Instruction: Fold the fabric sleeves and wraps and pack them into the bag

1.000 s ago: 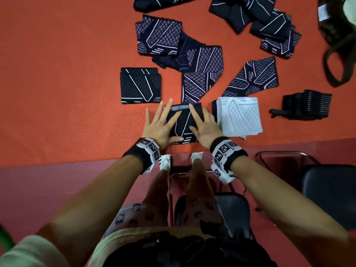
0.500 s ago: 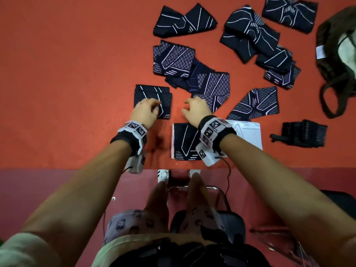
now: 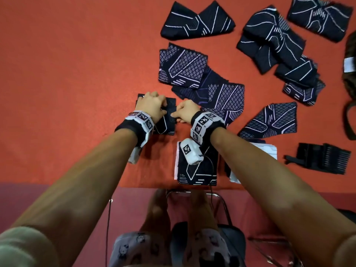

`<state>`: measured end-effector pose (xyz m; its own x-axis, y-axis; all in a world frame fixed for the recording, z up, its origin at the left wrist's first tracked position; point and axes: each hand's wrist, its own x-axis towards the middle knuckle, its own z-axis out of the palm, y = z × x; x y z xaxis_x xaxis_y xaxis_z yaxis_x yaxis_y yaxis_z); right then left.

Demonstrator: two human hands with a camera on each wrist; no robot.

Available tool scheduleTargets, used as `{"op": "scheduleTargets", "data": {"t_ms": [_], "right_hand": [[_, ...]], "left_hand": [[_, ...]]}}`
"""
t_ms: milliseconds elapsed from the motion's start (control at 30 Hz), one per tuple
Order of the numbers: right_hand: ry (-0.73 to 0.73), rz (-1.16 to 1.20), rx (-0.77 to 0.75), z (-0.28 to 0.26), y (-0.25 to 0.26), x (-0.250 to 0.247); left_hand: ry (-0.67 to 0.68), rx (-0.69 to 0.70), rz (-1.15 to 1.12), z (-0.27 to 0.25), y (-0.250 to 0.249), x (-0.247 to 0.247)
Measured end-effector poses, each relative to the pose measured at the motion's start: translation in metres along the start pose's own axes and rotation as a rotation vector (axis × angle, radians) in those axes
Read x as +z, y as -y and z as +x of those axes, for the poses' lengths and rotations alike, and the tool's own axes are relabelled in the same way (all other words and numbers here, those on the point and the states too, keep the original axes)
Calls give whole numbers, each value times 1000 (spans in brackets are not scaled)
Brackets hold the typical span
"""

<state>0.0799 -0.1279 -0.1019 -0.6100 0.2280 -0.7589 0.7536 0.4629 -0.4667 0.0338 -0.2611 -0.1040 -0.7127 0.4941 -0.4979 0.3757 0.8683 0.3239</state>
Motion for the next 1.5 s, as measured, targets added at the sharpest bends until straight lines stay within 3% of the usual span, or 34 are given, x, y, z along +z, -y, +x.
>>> {"op": "scheduleTargets", "data": {"t_ms": [367,567,900,1100,1267,1367,1500], "right_hand": [[-26,175,-333,-65,36,-54],[-30,-7,-454,-117,58,-102],[-274,-116,-446,-190,49,-169],[-364,-60,-454,-206,34,-186],[-421,-27,-556,-211,21,-188],[-377,-92,-634,-219,22,-187],[-291,-173,-658,-224,25,-190]], "left_hand": [[-18,38,-703,-41,-8,-76],[-181,148,-926,-75,-42,-143],[-387,108,-1198,-121,-89,-227],[-475,41,-1029,-125,-82,-224],[-321,-91,-700,-121,-75,-193],[-184,-9,-458,-123,-84,-172],[-216,74,-126,-118,-101,-152]]}}
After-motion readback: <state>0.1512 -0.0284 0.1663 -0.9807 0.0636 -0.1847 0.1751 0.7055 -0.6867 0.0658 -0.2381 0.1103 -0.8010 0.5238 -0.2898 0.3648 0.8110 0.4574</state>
